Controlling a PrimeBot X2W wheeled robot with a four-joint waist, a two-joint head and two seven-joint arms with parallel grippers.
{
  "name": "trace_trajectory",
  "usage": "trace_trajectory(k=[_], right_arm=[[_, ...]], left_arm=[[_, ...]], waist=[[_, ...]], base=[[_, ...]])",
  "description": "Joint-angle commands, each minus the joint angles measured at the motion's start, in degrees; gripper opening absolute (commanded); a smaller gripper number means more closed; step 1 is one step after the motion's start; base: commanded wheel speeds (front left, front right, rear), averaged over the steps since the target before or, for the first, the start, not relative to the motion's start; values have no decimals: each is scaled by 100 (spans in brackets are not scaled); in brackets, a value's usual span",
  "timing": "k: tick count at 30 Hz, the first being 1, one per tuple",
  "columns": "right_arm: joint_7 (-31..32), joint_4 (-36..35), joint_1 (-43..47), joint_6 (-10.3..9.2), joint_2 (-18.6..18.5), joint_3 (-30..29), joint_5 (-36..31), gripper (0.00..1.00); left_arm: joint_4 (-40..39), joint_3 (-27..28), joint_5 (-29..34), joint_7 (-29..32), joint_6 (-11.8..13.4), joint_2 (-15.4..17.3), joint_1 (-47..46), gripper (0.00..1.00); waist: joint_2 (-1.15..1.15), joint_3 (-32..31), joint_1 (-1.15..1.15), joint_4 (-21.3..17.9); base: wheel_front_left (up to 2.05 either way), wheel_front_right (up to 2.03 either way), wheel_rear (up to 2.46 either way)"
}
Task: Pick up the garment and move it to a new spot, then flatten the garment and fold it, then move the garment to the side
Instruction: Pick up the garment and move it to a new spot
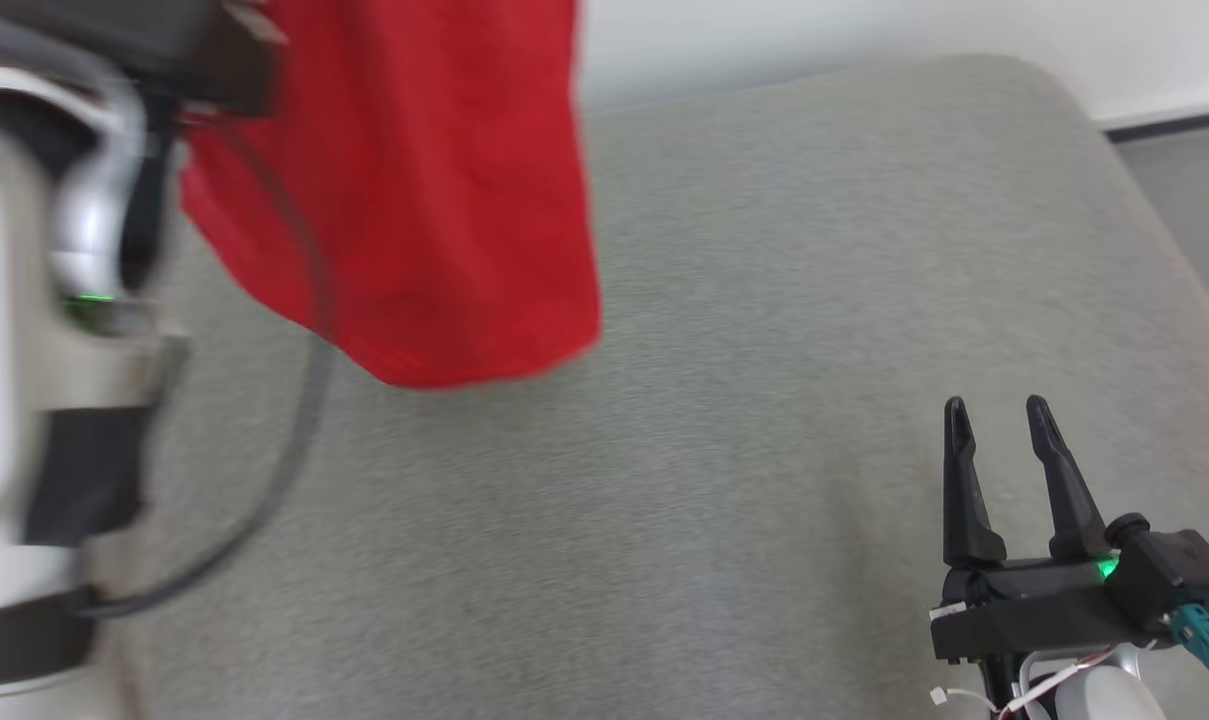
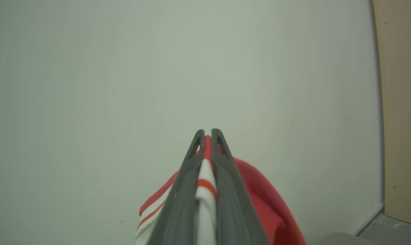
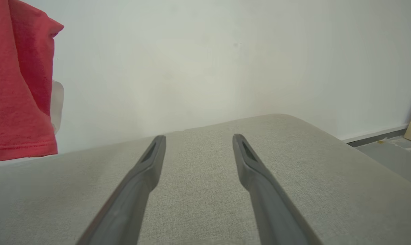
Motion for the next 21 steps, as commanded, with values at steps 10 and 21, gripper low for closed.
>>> trace_trajectory(k=[10,21], right_arm=[[-8,-60,159,-12,8,-261,31,100],[-8,-54,64,-12,7,-323,-107,100]], left_arm=[[351,-594,-227,-499,238,-946,597,0],[604,-362,-558,-988,569,-747,2347,0]], waist=[[0,-66,0,-607],[0,12,0,-208]], base=[[0,0,0],[0,0,0]])
